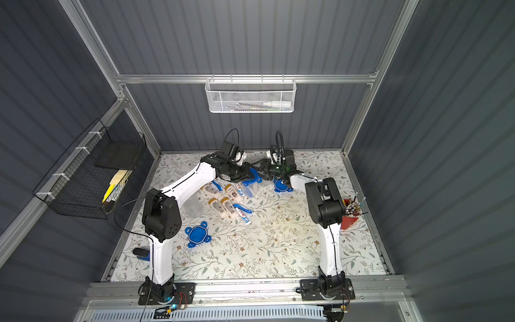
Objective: Take out toiletry kits
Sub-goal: Open the lid of the container.
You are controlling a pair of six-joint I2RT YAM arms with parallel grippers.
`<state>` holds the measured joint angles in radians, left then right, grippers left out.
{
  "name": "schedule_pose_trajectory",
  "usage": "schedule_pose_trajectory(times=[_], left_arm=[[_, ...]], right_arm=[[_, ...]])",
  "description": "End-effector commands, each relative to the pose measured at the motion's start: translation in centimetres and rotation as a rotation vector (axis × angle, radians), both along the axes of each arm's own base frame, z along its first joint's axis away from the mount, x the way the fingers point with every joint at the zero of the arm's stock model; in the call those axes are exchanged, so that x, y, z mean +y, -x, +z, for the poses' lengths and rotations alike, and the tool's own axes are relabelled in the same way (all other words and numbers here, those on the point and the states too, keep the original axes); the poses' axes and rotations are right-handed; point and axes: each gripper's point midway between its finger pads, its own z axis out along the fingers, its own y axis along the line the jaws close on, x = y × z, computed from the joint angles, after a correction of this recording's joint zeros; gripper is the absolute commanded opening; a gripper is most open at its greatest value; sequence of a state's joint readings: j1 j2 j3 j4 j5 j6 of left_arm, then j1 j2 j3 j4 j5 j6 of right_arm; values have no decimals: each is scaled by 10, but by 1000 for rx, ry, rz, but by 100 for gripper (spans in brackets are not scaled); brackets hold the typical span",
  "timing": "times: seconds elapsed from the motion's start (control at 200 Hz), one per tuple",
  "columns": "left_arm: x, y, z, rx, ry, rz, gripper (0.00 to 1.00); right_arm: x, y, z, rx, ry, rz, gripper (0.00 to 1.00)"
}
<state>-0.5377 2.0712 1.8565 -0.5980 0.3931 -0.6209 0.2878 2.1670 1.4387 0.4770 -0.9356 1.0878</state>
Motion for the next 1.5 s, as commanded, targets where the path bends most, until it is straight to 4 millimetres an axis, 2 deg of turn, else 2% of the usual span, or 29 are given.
schedule_pose_trajectory(times=[0.0,0.315,0.515,0.62,0.67,0.805,0.971,1.076,1.166,1.271,1.356,1.496], left_arm=[[16,8,-52,110,-100,10,0],[21,9,-60,131,-97,18,0],[23,9,-61,137,-93,20,0],[24,10,-61,139,-91,21,0],[24,10,-61,139,-87,20,0],[22,10,-58,136,-81,20,0],[20,8,-50,126,-66,13,0],[19,8,-32,109,-45,12,0],[17,8,-3,68,-4,8,24],[18,7,35,-6,32,15,43],[23,10,65,-64,51,24,50],[37,16,92,-131,42,57,57]], right_arm=[[0,-2,34,-70,-74,13,55],[-5,-4,57,-84,-146,14,43],[-8,1,51,-97,-83,14,41],[-9,4,41,-90,1,21,41],[-10,5,38,-104,37,20,37],[-10,6,34,-119,81,26,16],[-9,6,36,-134,80,38,7],[-9,7,42,-156,71,46,3],[-8,7,53,-185,61,48,0],[-8,10,68,-218,50,51,0],[-9,16,82,-252,41,62,0],[-12,28,90,-274,76,64,0]])
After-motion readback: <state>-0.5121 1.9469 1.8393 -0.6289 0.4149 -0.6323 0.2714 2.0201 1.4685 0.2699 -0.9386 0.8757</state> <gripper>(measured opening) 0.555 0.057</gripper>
